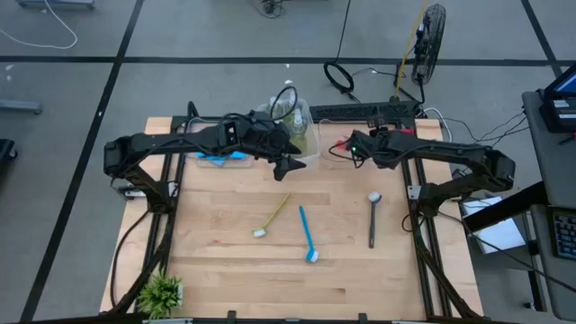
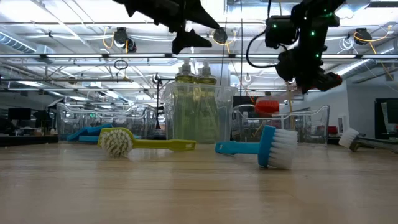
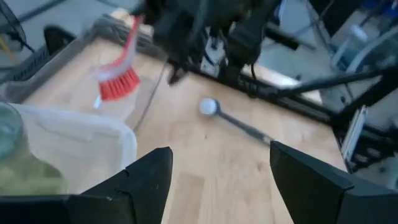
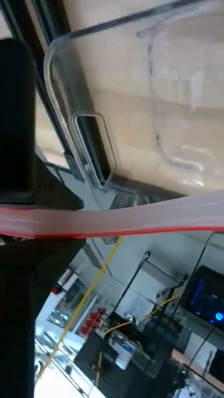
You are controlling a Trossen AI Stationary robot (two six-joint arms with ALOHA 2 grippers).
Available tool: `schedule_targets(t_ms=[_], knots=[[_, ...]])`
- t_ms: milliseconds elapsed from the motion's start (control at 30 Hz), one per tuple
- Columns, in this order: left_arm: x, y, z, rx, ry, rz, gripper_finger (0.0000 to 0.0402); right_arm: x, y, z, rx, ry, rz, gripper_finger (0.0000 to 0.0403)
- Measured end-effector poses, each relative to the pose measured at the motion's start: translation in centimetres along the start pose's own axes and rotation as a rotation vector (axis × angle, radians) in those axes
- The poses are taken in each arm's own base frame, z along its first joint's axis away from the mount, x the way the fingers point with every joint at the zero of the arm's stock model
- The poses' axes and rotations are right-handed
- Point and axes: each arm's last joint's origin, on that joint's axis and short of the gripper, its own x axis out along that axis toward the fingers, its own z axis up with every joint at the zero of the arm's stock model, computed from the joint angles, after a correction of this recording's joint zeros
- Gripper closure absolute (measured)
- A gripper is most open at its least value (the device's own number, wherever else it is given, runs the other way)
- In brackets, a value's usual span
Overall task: Pick & Place Kitchen Sink Supplies
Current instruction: Put the red dish brush into the right transparent bin
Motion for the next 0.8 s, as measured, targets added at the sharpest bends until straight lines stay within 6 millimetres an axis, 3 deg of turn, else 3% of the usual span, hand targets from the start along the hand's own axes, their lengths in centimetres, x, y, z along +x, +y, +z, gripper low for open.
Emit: schedule_targets(t_ms=[233, 500, 800], knots=[[-2.8, 1.3, -2.8, -0.026, -0.122, -0.004, 0.0133, 0.5, 0.3, 0.4, -0.108, 0.010, -0.049, 0.0363], [-6.9, 1.6, -6.5, -0.075, -0.230, 0.012, 0.0133, 0.3, -1.2, 2.1, -0.183, -0.160, -0.122, 0.0363], [-9.7, 1.4, -9.2, -0.113, -0.291, 0.055, 0.0133, 1.9, -0.9, 3.5, -0.250, -0.110, -0.097, 0.0363]])
